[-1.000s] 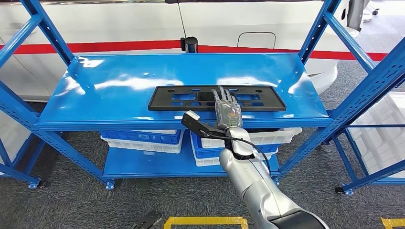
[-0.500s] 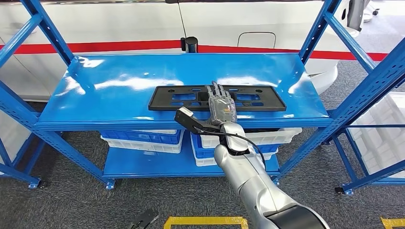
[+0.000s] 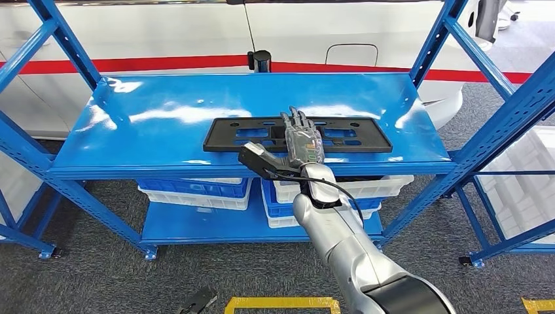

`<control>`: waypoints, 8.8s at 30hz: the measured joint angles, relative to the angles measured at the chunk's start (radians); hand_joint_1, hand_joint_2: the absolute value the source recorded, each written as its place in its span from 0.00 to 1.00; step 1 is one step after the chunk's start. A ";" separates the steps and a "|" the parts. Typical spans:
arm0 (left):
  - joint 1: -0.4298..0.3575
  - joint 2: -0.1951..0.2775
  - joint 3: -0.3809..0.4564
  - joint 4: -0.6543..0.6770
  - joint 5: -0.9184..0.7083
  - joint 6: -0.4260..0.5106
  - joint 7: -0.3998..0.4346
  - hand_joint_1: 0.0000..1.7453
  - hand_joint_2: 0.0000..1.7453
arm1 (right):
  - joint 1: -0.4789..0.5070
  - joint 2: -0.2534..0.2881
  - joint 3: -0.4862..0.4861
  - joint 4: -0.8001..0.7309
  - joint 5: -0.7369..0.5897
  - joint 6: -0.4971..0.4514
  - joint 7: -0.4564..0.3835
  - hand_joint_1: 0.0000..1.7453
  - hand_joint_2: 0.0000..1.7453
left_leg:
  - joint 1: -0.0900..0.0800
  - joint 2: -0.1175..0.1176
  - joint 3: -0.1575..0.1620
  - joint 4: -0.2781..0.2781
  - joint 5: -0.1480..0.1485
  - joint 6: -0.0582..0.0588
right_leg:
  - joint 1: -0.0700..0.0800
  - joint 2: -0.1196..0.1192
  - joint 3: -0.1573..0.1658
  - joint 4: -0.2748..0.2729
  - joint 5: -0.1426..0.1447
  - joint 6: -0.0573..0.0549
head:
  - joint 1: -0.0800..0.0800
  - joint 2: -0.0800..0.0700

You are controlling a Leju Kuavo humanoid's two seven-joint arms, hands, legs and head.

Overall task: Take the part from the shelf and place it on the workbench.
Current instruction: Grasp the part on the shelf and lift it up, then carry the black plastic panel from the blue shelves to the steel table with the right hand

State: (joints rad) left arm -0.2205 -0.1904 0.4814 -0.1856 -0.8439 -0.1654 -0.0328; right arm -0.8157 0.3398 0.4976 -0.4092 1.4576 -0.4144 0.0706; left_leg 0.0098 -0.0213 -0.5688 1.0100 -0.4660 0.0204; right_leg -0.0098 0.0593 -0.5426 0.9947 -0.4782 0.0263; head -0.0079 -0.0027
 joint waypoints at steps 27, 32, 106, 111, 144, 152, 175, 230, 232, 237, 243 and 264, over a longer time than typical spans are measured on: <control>0.000 0.001 0.006 0.001 -0.003 0.013 -0.003 0.00 1.00 | -0.002 -0.001 -0.033 0.019 -0.103 0.002 -0.042 0.00 1.00 | 0.000 0.000 0.000 0.000 0.000 0.000 | 0.000 0.000 0.000 0.000 0.000 0.000 | 0.000 0.000; 0.000 0.001 0.017 0.001 -0.001 0.019 -0.006 0.00 1.00 | -0.003 -0.001 -0.033 0.022 -0.101 -0.003 -0.042 0.00 1.00 | 0.000 0.000 0.000 0.000 0.000 0.000 | 0.000 0.000 0.000 0.000 0.000 0.000 | 0.000 0.000; -0.024 -0.004 0.089 0.002 0.035 0.073 -0.021 0.00 1.00 | -0.061 -0.026 0.001 0.100 -0.187 0.033 0.079 1.00 1.00 | 0.000 0.000 0.000 0.000 0.000 0.000 | 0.000 0.000 -0.001 0.000 0.000 0.000 | 0.000 0.000; 0.011 -0.029 0.093 0.005 0.027 0.130 -0.075 0.00 1.00 | -0.062 -0.066 -0.061 0.106 -0.242 -0.005 0.059 1.00 1.00 | 0.000 -0.001 0.000 0.000 0.000 0.000 | 0.000 -0.001 0.001 0.000 0.000 0.000 | 0.000 0.000; 0.032 -0.045 0.101 0.009 -0.020 0.123 -0.133 0.00 1.00 | 0.010 -0.115 -0.221 -0.104 -0.101 -0.273 -0.197 1.00 1.00 | 0.000 -0.002 0.001 0.001 0.000 0.001 | 0.000 -0.002 0.001 0.000 0.000 0.001 | 0.000 0.000; 0.041 -0.045 0.101 0.010 -0.035 0.128 -0.134 0.00 1.00 | 0.137 -0.080 -0.349 -0.425 -0.080 -0.277 -0.387 1.00 1.00 | 0.000 -0.002 -0.001 0.000 0.000 0.001 | 0.000 -0.002 -0.001 0.000 0.000 0.000 | 0.000 0.000; 0.079 -0.031 0.125 0.009 -0.033 0.122 -0.173 0.00 1.00 | 0.663 -0.062 -0.436 -1.068 -0.384 -0.277 -0.708 1.00 1.00 | 0.000 0.002 0.000 -0.004 0.003 0.017 | -0.011 0.000 -0.003 -0.005 0.003 0.009 | 0.000 0.000; 0.106 -0.012 0.255 0.007 0.062 0.181 -0.235 0.00 1.00 | 0.944 -0.168 -0.283 -1.231 -0.776 -0.278 -0.748 1.00 1.00 | 0.000 0.024 -0.040 0.185 -0.099 -0.016 | -0.016 -0.058 -0.023 0.007 0.015 -0.023 | -0.004 0.000; 0.106 -0.011 0.263 0.007 0.067 0.189 -0.239 0.00 1.00 | 0.961 -0.172 -0.282 -1.236 -0.783 -0.278 -0.754 1.00 1.00 | -0.002 0.017 0.049 0.042 -0.059 -0.006 | -0.015 -0.057 -0.025 0.008 0.021 -0.017 | -0.003 0.000; 0.108 -0.009 0.278 0.007 0.080 0.206 -0.247 0.00 1.00 | 0.999 -0.190 -0.265 -1.264 -0.793 -0.278 -0.765 1.00 1.00 | -0.010 0.017 0.079 -0.038 -0.034 0.015 | -0.012 -0.057 -0.037 0.013 0.030 0.012 | -0.004 0.000; 0.113 -0.008 0.294 0.007 0.089 0.213 -0.255 0.00 1.00 | 1.014 -0.223 -0.250 -1.279 -0.801 -0.279 -0.765 1.00 1.00 | -0.012 0.033 0.039 -0.048 0.006 0.040 | -0.008 -0.057 -0.132 0.283 -0.119 0.006 | 0.004 0.000; 0.133 -0.012 0.319 0.007 0.083 0.220 -0.316 0.00 1.00 | 1.032 -0.284 -0.228 -1.352 -0.752 -0.279 -0.765 1.00 1.00 | 0.004 0.015 0.093 -0.017 -0.053 -0.017 | -0.017 -0.060 -0.005 -0.003 0.016 -0.003 | -0.003 0.000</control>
State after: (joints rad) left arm -0.0871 -0.2021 0.8007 -0.1781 -0.7611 0.0543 -0.3484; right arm 0.2164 0.0559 0.2699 -1.7617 0.7058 -0.6931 -0.6947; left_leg 0.0143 -0.0060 -0.4763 0.9930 -0.5190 0.0032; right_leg -0.0266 -0.0003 -0.5475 0.9915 -0.4618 0.0237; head -0.0108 -0.0027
